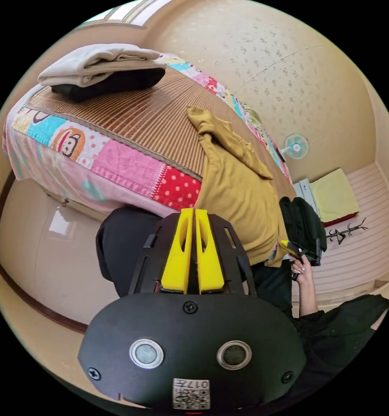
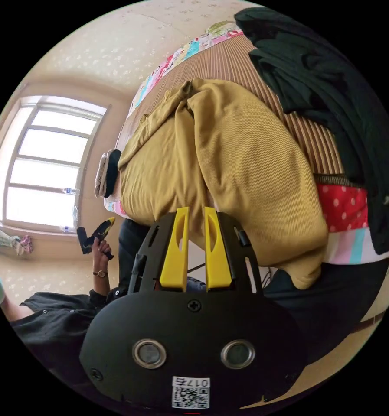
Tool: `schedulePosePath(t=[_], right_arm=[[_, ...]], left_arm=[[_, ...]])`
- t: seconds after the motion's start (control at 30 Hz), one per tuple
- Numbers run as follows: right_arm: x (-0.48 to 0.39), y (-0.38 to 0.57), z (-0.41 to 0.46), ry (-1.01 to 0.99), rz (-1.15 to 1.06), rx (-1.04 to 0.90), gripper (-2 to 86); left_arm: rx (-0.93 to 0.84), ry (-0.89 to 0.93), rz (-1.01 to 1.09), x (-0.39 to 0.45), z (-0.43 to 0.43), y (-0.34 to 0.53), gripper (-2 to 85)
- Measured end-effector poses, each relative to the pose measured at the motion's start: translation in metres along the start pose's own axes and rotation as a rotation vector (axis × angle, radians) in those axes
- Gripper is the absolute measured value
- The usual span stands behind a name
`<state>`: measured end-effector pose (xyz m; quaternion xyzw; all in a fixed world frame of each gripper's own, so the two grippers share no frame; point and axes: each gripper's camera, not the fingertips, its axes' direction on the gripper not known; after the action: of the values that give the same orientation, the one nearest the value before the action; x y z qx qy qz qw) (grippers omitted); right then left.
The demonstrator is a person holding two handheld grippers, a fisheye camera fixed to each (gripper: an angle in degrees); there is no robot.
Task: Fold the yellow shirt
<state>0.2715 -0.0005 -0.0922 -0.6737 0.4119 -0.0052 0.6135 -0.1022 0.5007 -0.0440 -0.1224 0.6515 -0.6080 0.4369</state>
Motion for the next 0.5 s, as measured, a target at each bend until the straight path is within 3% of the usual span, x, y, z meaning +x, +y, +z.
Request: schedulePosePath(t=[0.17, 0.23, 0.5], right_arm=[[0.115, 0.058, 0.009, -0.798, 0.48, 0.16, 11.0], [0.138, 0.08, 0.016, -0.932, 0.614, 0.227, 11.4], [0.155, 0.077, -0.02, -0.766, 0.718, 0.349, 15.2]], left_arm=[[-0.044, 0.008, 0.097, 0.046, 0.034, -0.003, -0.9], [-0.053, 0.041, 0.117, 0.058, 0.042, -0.001, -0.9], [-0.044, 0.113, 0.257, 0.112, 0.037, 0.015, -1.0]])
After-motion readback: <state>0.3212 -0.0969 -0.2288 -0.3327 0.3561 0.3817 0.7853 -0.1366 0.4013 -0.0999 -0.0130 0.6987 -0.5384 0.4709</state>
